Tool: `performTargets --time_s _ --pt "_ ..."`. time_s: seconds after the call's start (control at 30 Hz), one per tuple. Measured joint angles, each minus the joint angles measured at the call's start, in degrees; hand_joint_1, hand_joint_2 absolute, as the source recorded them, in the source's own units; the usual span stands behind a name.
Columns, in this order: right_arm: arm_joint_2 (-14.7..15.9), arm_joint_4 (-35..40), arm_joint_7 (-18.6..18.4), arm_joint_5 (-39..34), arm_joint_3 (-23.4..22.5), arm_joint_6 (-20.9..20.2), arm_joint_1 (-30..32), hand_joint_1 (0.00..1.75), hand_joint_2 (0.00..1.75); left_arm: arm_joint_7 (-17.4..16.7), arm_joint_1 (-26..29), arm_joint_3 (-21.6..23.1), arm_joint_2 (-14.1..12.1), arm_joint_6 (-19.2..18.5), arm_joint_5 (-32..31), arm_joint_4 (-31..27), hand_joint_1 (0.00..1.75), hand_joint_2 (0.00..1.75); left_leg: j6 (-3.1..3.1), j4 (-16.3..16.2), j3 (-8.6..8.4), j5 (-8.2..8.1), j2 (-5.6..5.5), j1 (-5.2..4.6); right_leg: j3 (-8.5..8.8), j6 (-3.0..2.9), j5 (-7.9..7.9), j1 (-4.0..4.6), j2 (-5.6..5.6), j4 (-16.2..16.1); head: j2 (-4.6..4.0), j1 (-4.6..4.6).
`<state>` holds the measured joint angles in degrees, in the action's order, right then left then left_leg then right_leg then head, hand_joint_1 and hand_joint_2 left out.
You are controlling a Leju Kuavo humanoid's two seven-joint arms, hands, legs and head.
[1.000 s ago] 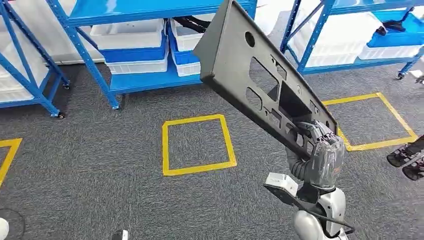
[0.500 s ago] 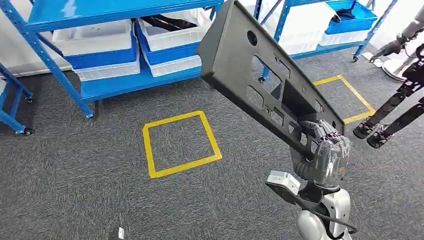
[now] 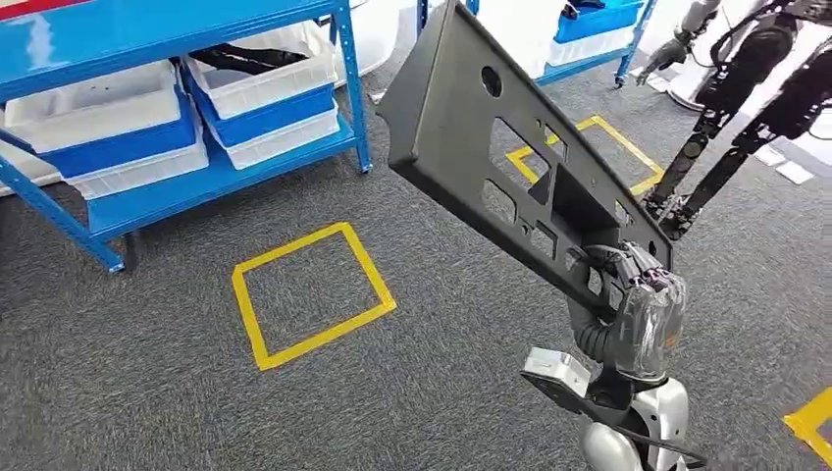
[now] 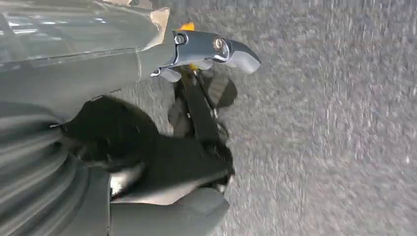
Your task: Take the parts from the cabinet and place them on the table.
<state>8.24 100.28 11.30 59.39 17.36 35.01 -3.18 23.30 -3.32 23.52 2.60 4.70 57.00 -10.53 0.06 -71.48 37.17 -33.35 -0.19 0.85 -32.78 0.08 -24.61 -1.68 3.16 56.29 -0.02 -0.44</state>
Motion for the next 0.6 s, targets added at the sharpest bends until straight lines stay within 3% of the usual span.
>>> performTargets --time_s 0.03,0.07,0.1,0.13,0.23,0.27,0.3,0.33,0.4,0.43,0.47,0.5,0.53,0.57,0.6 --pt "0.0 -0.04 0.0 0.0 0.2 0.0 -0.01 1.75 1.75 0.07 0.09 -0.2 -0.11 0.0 0.0 0.0 0.0 1.75 0.0 4.99 -2.54 2.77 -0.3 0.23 0.0 0.02 0.0 -0.07 0.81 0.18 0.0 0.0" --pt "0.0 -0.07 0.0 0.0 0.35 0.0 -0.02 1.75 1.75 0.13 0.11 -0.33 -0.2 -0.02 0.04 0.02 0.0 1.75 -0.02 10.2 -5.14 5.14 -1.81 0.61 -0.04 0.07 -0.01 -0.08 1.48 0.43 0.0 -0.02" --pt "-0.02 -0.09 0.02 0.04 0.41 0.0 -0.06 1.75 1.75 0.35 0.18 -0.42 -0.26 -0.43 0.59 0.15 0.0 1.75 -0.01 12.97 -6.3 5.22 -5.86 1.05 -0.41 0.25 0.04 0.0 2.01 0.71 0.0 0.0" --pt "-0.02 -0.11 0.04 0.09 0.55 0.0 -0.25 1.75 1.75 0.68 0.26 -0.79 -0.33 -1.21 1.23 0.24 0.0 1.75 -0.01 13.52 -6.27 5.03 -5.94 0.97 -0.97 0.89 0.02 0.49 2.73 1.09 0.0 0.18" --pt "-0.35 -0.42 0.33 0.35 1.05 -0.04 -0.34 1.75 1.75 1.07 0.35 -2.14 -0.28 -2.58 3.02 0.24 0.0 1.75 1.17 13.42 -6.0 5.5 -3.8 0.02 -1.97 2.6 1.11 -0.13 4.71 0.34 0.0 0.07" --pt "-0.42 -0.5 0.39 0.39 1.22 -0.04 -0.35 1.75 1.75 1.13 0.29 -2.55 -0.19 -2.82 3.04 0.24 0.0 1.75 2.15 14.39 -6.15 6.28 -2.74 0.65 -2.61 2.74 1.03 0.26 3.95 0.84 0.0 0.15" --pt "-0.46 -0.63 0.46 0.5 1.35 -0.04 -0.64 1.75 1.75 1.27 0.3 -2.9 -0.13 -2.99 3.47 0.24 0.0 1.75 2.48 14.68 -6.21 6.53 -2.07 0.31 -3.52 2.5 -0.05 0.32 0.56 2.54 0.0 0.26" --pt "-0.63 -0.83 0.55 0.52 1.71 -0.09 -1.2 1.75 1.75 1.35 0.39 -3.24 -0.13 -3.19 3.74 0.24 0.0 1.75 2.72 14.67 -6.14 6.63 -1.14 0.27 -5.21 2.11 -1.95 0.37 -1.27 5.94 0.0 0.64" --pt "-0.85 -1.33 0.61 0.87 2.18 -0.15 -1.58 1.75 1.75 1.38 0.66 -3.84 0.04 -3.13 4.09 0.31 0.0 1.75 2.75 14.65 -5.94 6.61 0.73 -0.03 -9.49 1.89 -5.77 0.4 -2.36 15.28 0.0 0.59" --pt "-0.94 -1.62 0.63 1.0 2.34 -0.2 -1.57 1.75 1.75 1.4 0.7 -4.13 0.07 -3.02 4.13 0.33 0.0 1.75 2.75 14.63 -5.81 6.62 1.62 -0.1 -10.91 2.16 -6.7 0.39 -2.39 18.65 0.0 0.68" --pt "-1.01 -1.92 0.63 1.11 2.53 -0.26 -1.56 1.75 1.75 1.44 0.7 -4.33 0.15 -2.76 4.15 0.35 0.0 1.75 2.74 14.63 -5.78 6.61 2.41 -0.12 -10.72 2.55 -6.52 0.34 -2.52 18.8 0.0 0.59" --pt "-1.11 -2.16 0.63 1.31 2.71 -0.37 -1.6 1.75 1.75 1.83 0.68 -4.41 0.15 -2.52 4.09 0.35 0.0 1.75 2.72 14.62 -5.78 6.6 3.17 -0.12 -8.86 3.05 -5.46 0.29 -2.78 16.03 0.0 0.66" --pt "-1.25 -2.3 0.61 1.57 2.82 -0.66 -1.79 1.75 1.75 2.17 0.64 -4.44 0.2 -2.14 3.84 0.35 0.0 1.75 2.67 14.62 -5.85 6.59 3.87 -0.1 -5.75 3.57 -3.75 0.21 -3.39 10.87 0.0 0.72" --pt "-1.31 -2.36 0.48 1.99 2.93 -1.11 -2.08 1.75 1.75 2.75 0.59 -4.44 0.26 -1.64 3.48 0.35 0.0 1.75 2.5 14.59 -5.96 6.5 4.45 -0.09 -2.3 3.9 -2.12 0.08 -4.9 5.09 0.0 0.68" --pt "-1.38 -2.38 0.13 2.52 2.99 -1.22 -2.31 1.75 1.75 3.48 0.52 -4.44 0.26 -1.13 3.1 0.35 0.0 1.75 2.22 14.5 -6.15 6.38 4.97 -0.31 0.19 3.64 -1.64 0.09 -7.76 0.48 0.0 0.72"
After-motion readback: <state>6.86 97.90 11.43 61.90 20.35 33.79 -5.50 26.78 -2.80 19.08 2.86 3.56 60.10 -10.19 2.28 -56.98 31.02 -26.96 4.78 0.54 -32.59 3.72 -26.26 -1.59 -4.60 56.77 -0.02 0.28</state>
